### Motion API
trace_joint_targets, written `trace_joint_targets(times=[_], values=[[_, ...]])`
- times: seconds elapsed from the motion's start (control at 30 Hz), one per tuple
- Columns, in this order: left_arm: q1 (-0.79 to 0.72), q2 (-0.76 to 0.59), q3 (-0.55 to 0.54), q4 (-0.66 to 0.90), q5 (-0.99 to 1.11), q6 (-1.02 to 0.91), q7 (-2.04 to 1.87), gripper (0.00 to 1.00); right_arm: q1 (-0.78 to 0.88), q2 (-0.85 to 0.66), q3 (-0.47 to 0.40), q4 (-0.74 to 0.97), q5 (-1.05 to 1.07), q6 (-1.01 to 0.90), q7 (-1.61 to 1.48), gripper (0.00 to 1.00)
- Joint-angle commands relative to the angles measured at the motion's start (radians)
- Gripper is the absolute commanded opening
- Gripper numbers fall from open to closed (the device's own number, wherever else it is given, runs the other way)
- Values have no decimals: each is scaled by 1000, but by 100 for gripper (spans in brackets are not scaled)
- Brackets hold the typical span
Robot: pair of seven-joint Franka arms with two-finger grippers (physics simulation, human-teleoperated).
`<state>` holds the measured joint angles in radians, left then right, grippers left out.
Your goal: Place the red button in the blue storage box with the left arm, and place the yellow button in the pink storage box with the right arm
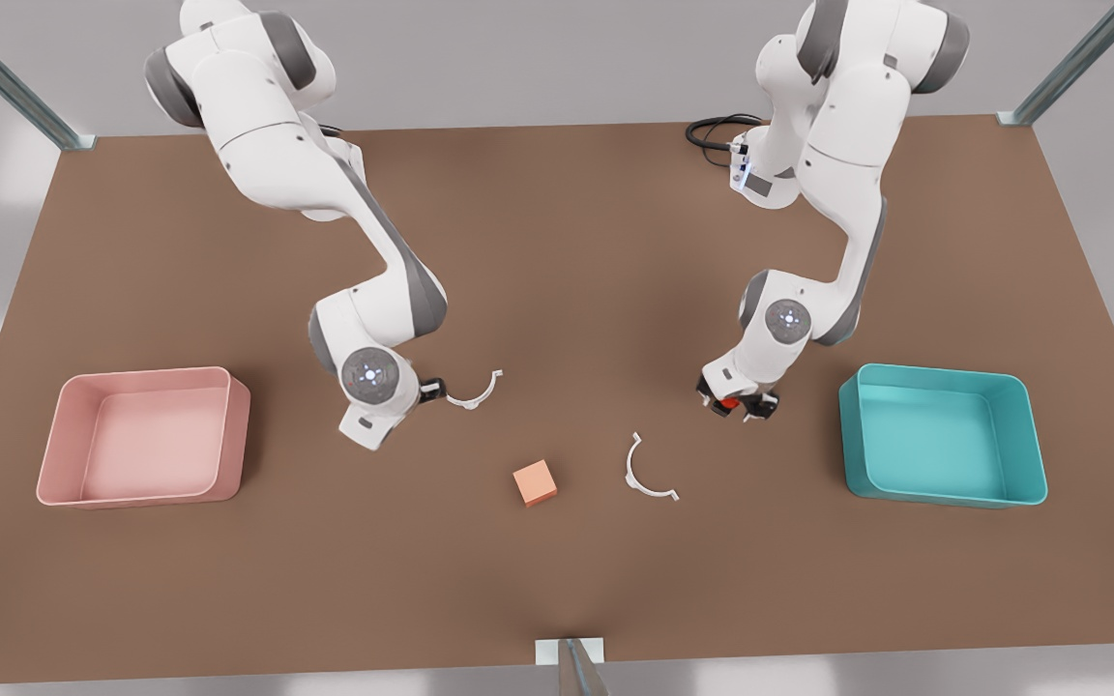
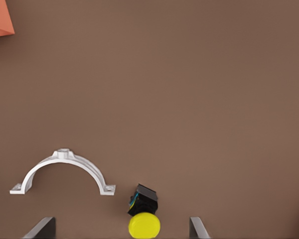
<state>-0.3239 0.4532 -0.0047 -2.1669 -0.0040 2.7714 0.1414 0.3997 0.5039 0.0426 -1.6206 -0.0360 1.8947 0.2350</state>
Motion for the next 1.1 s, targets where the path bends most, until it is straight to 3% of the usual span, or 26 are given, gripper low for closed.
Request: trace_joint_targets(times=[0.0, 0.17, 0.2, 0.3, 0.37, 0.5, 0.67, 0.73, 0.77, 0.9, 1.0, 1.03, 1.07], values=[[2, 5, 0, -4, 2, 122, 55, 80, 1, -8, 2, -59, -7, 208, 279, 100], [5, 4, 2, -39, 2, 122, 56, 85, 2, -21, 11, -211, -5, 403, 336, 100], [6, 5, 3, -40, 2, 122, 64, 81, 1, -21, 11, -231, -5, 435, 337, 100], [9, 5, 3, -44, 2, 122, 64, 52, -2, -21, 11, -297, -5, 549, 336, 100], [12, 5, 3, -44, 2, 122, 64, 43, -10, -54, 14, -337, -4, 575, 358, 100], [17, -8, 3, -44, 2, 117, 64, 42, -33, -128, 14, -478, -4, 687, 449, 100], [115, -195, 3, -88, 2, -22, 184, 42, -91, -134, 54, -564, -4, 808, 454, 100], [209, -269, 3, -83, 1, -131, 336, 42, -214, -136, 158, -585, -5, 822, 451, 100], [252, -294, 2, -80, 1, -167, 411, 42, -226, -136, 168, -593, -5, 822, 451, 100], [463, -281, 2, -39, -65, -187, 843, 42, -240, -139, 168, -637, -7, 840, 449, 100], [511, -166, 3, 71, -82, -185, 931, 42, -240, -140, 169, -665, -5, 842, 451, 100], [511, -133, 3, 107, -83, -187, 929, 52, -240, -139, 169, -671, -5, 843, 451, 100], [510, -111, 3, 127, -83, -187, 929, 100, -240, -137, 169, -674, -5, 843, 452, 100]])
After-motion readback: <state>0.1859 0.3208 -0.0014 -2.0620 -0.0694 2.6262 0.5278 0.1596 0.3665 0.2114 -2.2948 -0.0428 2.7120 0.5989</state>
